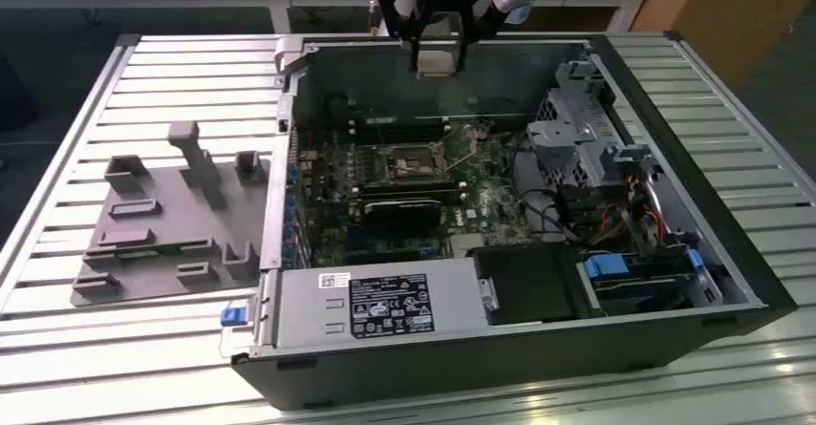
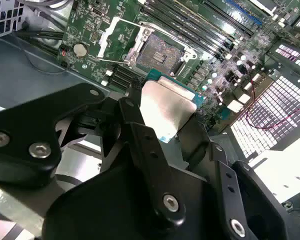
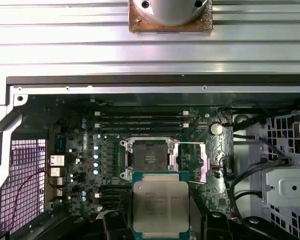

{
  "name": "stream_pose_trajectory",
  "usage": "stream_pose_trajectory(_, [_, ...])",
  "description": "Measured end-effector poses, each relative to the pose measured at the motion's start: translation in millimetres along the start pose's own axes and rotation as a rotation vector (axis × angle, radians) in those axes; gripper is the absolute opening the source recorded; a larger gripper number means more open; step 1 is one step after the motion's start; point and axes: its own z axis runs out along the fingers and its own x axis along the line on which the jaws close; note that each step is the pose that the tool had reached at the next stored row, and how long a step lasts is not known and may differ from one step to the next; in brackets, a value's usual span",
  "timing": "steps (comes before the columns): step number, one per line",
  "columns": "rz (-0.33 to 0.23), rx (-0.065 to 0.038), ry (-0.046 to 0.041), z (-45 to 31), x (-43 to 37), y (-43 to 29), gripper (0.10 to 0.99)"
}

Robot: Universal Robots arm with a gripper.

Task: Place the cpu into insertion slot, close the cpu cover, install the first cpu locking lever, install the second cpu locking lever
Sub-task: 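Place the cpu into insertion slot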

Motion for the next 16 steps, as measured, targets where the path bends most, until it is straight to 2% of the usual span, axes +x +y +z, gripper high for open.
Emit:
stream_pose_trajectory(7, [0.0,0.0,-0.0001,0.2,0.1,0.0,0.537])
stream_pose_trajectory(16, [0.0,0.0,-0.0006,6.0,1.0,-0.6,0.537])
